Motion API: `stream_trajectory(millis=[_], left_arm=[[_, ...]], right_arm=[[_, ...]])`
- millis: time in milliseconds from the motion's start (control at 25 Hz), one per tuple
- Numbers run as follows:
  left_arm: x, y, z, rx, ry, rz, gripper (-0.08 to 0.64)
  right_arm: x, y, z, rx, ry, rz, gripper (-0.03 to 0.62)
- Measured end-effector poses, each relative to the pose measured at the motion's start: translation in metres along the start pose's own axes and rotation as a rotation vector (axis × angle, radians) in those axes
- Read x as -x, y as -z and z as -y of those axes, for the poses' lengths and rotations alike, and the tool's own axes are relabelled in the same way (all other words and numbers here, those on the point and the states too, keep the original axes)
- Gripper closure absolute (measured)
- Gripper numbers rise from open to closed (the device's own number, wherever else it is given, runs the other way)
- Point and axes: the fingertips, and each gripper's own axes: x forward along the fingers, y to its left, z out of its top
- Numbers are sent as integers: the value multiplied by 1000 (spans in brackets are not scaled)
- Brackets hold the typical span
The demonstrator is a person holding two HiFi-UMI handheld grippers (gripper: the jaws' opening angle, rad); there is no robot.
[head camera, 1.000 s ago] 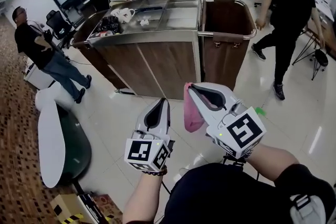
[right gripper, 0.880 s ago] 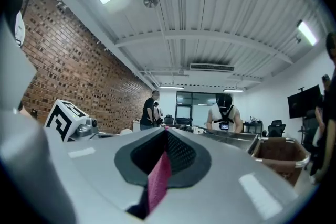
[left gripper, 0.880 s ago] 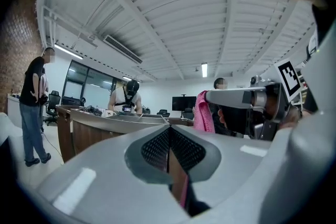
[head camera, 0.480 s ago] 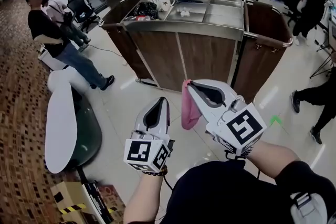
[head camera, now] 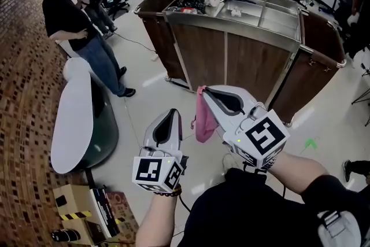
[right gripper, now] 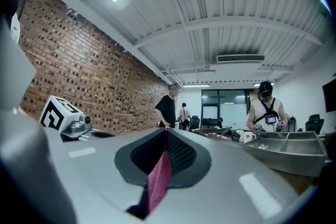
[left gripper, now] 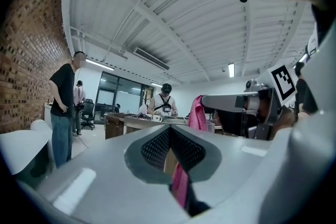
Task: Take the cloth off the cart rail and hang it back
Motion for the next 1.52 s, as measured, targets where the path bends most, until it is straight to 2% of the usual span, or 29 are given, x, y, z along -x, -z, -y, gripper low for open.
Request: stream_trajectory(millis=[280,480,1000,1360,1520], left_arm=[[-1,19,-52,-1,-89,-10,557],[-25,26,-93,-17,-128,-9,557],[-109,46,-218,-34,-197,-6,557],[-144,55,-269,-31,-182,-11,557],[-155,57,-311,-18,-152,-13,557]], right_arm=[[-54,19,2,-12,-75,7,588],[-105,19,26,105,-140,137,588],[-248,42,84,97,-218,144,588],[-311,45,104,94,-206,147,588],[-353,44,105,98,-174,145,588]])
